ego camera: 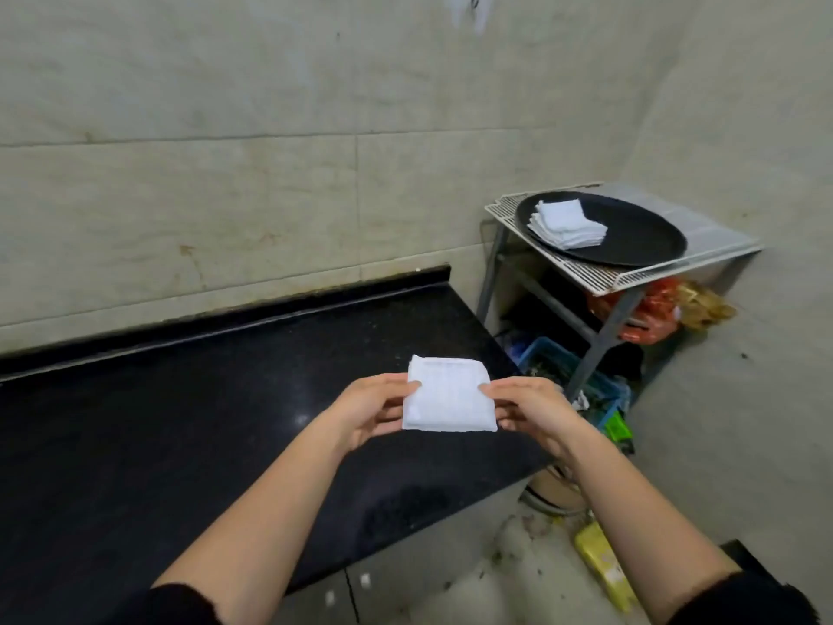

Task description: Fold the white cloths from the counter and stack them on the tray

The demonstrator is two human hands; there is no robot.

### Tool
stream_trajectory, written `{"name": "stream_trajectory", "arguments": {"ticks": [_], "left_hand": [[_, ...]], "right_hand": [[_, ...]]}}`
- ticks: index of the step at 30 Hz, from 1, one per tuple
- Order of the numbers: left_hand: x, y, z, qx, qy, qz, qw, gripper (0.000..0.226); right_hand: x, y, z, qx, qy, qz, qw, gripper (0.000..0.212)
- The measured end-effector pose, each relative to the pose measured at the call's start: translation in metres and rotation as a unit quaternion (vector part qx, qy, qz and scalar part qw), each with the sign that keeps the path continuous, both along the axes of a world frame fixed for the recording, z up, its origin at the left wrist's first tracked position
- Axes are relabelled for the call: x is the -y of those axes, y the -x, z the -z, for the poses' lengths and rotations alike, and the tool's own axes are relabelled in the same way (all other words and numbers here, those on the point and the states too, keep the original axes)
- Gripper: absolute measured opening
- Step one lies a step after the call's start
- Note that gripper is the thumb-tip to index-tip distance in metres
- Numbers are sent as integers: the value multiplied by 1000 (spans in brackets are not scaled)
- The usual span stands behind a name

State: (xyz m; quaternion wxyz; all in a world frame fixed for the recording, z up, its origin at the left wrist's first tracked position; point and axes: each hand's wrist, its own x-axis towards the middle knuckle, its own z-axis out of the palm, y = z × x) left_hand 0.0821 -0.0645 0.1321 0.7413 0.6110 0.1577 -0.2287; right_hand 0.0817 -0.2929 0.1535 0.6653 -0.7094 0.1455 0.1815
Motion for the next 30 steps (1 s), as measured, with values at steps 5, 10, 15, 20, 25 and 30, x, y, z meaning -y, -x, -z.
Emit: {"name": "stream_trajectory", "arguments": {"ticks": [5,10,15,20,25,30], "left_hand": [[68,-49,-25,27,-16,44,999,28],[121,-116,-38,50,-15,73,996,31],[174,-192,-60,67,-1,95,993,28],[215,-254,-86,85,6,74,994,28],[243,-303,-101,100,-21,28,994,24],[263,-340,-104,94,-46,-53,993,20]], "right_hand": [[75,-38,-16,-15,-36,35,999,14],[140,-97,-37,-4,-39,10,999,15],[196,-173,-68,29,-29,14,999,10],[236,-247,-99,60,-24,4,998,9],[262,-322,-114,71,8,-34,997,18],[269,-384,-116,69,24,-79,994,10]]}}
